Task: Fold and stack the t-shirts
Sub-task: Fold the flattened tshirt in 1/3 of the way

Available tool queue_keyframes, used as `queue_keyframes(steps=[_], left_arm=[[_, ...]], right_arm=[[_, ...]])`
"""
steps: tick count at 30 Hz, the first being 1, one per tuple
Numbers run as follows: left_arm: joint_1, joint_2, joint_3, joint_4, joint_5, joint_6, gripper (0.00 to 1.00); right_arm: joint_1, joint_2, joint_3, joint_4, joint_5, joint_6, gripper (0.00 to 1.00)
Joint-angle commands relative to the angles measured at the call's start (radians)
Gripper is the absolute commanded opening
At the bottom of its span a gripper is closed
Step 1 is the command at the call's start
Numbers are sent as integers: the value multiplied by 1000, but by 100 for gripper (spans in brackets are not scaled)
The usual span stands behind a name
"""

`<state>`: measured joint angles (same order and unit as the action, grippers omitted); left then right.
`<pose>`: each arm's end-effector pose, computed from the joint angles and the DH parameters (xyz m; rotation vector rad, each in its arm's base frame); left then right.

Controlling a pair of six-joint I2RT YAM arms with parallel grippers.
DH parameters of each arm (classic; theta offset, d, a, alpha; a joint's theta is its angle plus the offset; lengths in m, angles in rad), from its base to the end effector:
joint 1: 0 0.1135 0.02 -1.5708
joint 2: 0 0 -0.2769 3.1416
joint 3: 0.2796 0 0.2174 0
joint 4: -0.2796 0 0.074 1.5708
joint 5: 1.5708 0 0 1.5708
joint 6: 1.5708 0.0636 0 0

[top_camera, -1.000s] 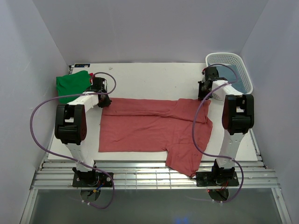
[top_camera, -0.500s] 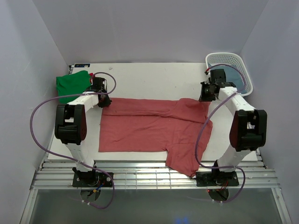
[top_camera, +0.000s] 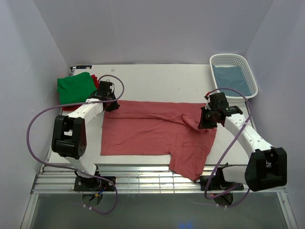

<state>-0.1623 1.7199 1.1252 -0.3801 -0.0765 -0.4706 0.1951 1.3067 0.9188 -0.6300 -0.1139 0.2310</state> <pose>0.3412 -0.0509 0.2062 -0.4208 2.5133 -0.1509 0.2300 0.0528 0.2406 0.0047 2.6090 0.3018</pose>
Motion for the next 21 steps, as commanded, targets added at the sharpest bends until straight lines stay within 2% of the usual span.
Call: queue_keyframes(steps=[1,7,12,14,15,16,19,21], left_arm=[[-48,-138,-28,20,6,-11,21],[-97,-212,-68,4,-6,-17,21],[-103,-258,-102,-2,-16,-17,22],[-103,-266,-116,-2,-19,-17,21],[-103,-272,-117,-2,-19,-17,22],[-103,-273,-122,-5,-22,-16,21],[-103,-279,-122,-6,-25,-14,22],[-103,-278,-116,-11,-26,-8,21]], right_arm=[[59,-121,-52,-89,60,85,11],[101,-253,-164,-148,102,157,11],[121,-294,-173,-241,106,172,12],[124,-299,-167,-258,102,160,18],[124,-296,-161,-281,106,153,30],[124,-288,-152,-283,120,143,34],[124,-276,-133,-202,138,131,42],[124,-255,-117,-137,125,126,43]])
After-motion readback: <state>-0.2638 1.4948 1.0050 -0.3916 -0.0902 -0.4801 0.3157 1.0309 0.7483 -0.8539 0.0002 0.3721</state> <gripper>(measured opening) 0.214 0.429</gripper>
